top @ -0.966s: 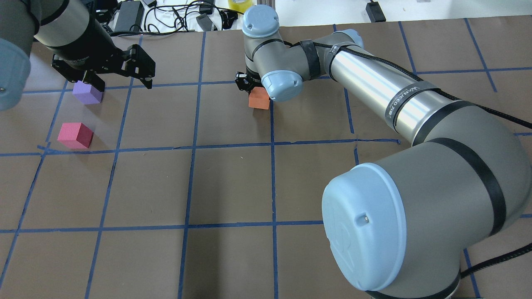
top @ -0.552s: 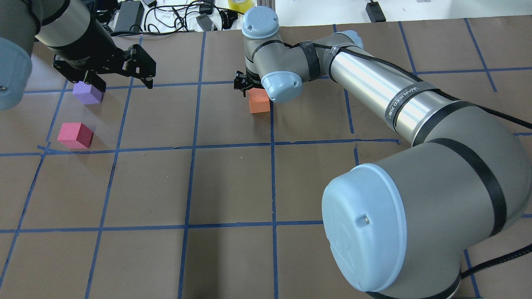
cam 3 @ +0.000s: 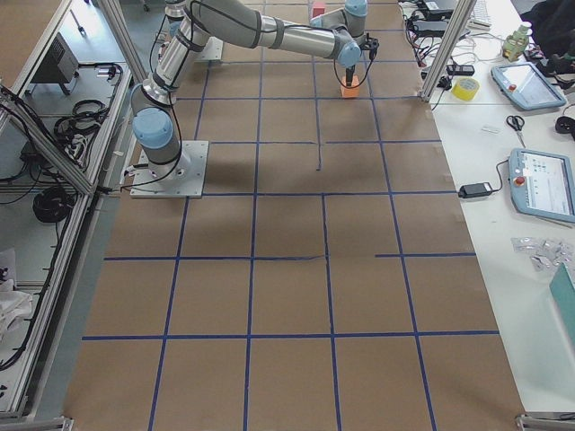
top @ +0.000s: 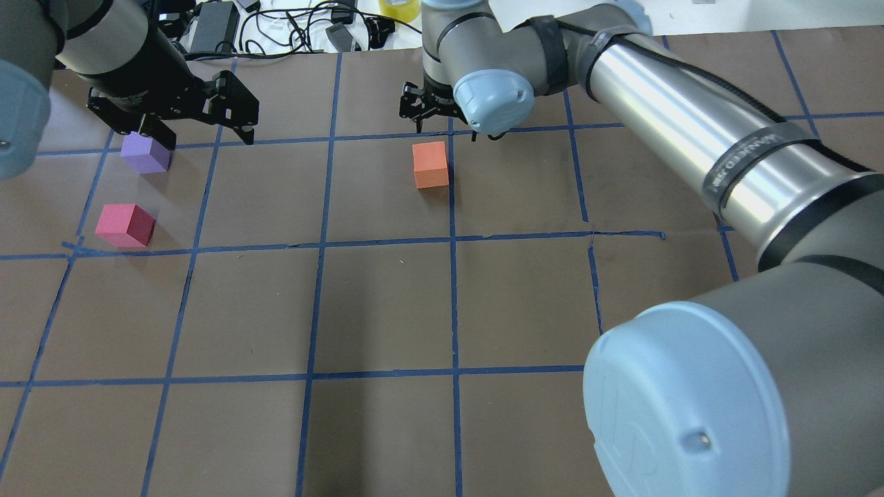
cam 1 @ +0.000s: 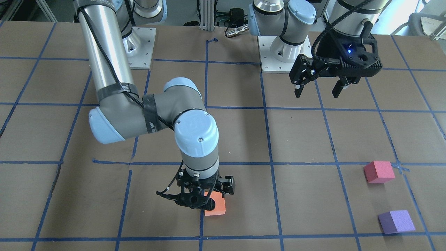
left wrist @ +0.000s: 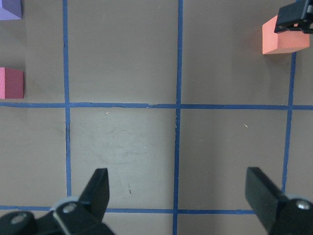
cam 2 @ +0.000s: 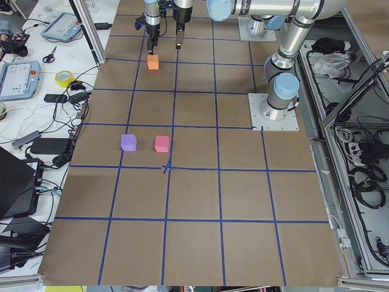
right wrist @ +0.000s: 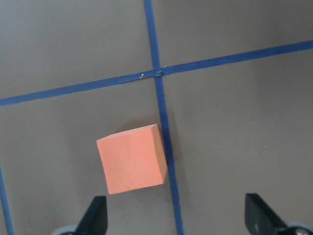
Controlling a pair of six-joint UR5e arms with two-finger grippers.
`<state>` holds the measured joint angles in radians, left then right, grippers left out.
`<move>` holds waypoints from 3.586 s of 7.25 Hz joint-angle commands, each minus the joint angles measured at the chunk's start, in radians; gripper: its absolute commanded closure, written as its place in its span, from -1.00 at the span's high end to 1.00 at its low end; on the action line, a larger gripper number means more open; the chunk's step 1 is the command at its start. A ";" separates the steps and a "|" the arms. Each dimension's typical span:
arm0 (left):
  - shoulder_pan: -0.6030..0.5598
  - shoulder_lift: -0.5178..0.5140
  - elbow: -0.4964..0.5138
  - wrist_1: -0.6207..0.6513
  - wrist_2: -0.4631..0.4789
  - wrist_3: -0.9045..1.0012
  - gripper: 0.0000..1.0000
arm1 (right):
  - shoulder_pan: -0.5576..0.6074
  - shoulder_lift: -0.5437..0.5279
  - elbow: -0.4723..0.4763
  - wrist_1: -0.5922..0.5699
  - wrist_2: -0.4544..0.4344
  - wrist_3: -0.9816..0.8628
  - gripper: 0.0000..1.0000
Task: Arrange blocks in a line
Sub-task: 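Open the right gripper to release the orange block and lift, then move the left gripper to the orange block while the right arm retracts, then close the left gripper on the orange block and lift it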
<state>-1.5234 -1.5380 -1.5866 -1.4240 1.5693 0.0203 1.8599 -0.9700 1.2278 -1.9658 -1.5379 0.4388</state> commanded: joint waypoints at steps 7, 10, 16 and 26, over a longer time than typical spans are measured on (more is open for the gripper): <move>-0.111 -0.348 0.033 0.362 -0.052 -0.191 1.00 | -0.306 -0.392 0.044 0.441 -0.042 -0.414 1.00; -0.165 -0.517 0.037 0.593 -0.072 -0.301 1.00 | -0.266 -0.467 0.165 0.420 -0.039 -0.411 1.00; -0.257 -0.686 0.125 0.691 -0.175 -0.414 1.00 | -0.251 -0.513 0.190 0.420 -0.042 -0.400 1.00; -0.310 -0.771 0.178 0.636 0.023 -0.306 -0.51 | -0.252 -0.513 0.190 0.417 -0.050 -0.413 1.00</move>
<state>-1.8296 -2.3167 -1.4075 -0.7664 1.5973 -0.2804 1.6076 -1.4834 1.4174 -1.5493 -1.5882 0.0255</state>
